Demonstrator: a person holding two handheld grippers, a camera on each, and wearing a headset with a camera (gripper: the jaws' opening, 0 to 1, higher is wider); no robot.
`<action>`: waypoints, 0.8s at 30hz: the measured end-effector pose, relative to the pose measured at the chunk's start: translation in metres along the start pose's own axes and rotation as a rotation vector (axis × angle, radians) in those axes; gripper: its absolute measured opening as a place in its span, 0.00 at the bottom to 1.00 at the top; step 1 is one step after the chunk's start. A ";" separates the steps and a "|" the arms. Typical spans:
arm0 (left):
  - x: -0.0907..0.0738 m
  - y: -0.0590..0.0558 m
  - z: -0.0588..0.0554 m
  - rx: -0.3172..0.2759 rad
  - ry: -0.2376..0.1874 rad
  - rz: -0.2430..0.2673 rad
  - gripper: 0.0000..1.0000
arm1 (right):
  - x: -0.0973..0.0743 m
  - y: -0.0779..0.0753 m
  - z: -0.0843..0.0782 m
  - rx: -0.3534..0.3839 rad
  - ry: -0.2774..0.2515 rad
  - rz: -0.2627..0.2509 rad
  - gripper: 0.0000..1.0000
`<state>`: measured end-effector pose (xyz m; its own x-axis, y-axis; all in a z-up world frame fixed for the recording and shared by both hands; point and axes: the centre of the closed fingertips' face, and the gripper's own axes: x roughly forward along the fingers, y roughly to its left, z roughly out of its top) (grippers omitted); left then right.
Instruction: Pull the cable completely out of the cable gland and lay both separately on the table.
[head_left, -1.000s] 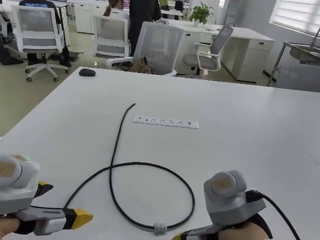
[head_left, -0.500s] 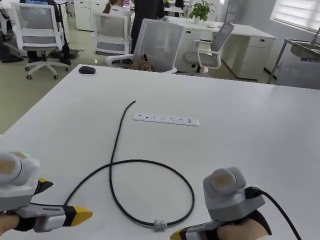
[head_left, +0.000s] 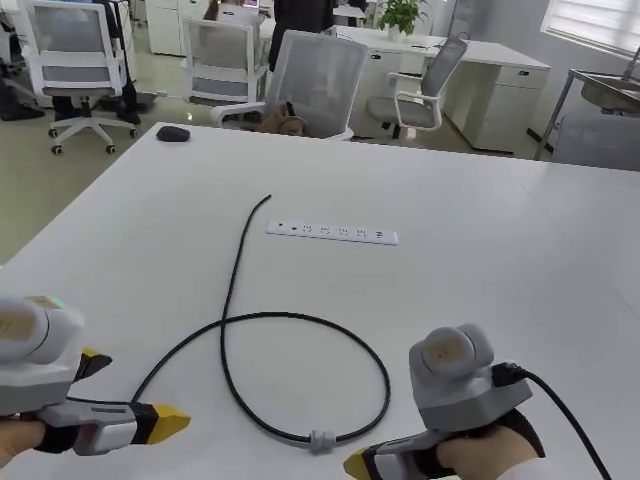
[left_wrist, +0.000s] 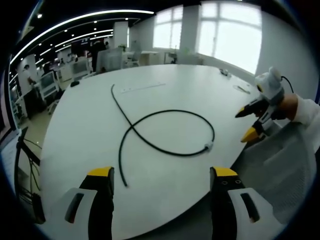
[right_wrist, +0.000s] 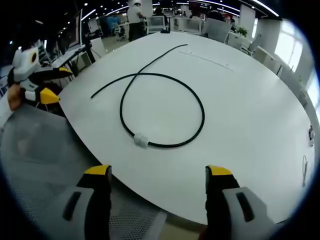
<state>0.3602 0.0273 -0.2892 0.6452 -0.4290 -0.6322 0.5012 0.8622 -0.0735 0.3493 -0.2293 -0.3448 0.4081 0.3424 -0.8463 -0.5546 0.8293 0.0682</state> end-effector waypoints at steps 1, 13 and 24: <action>0.000 0.000 0.000 0.000 -0.001 0.000 0.79 | 0.000 0.000 0.000 -0.001 0.001 0.000 0.80; 0.000 -0.002 0.001 0.012 -0.007 -0.013 0.79 | 0.000 0.000 -0.001 0.011 0.005 -0.001 0.80; -0.001 -0.004 0.005 0.026 -0.021 -0.019 0.79 | 0.008 0.013 0.014 -0.215 -0.027 0.074 0.78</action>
<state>0.3606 0.0233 -0.2845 0.6474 -0.4511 -0.6143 0.5281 0.8467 -0.0652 0.3554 -0.2097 -0.3429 0.3788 0.4129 -0.8283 -0.7243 0.6894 0.0124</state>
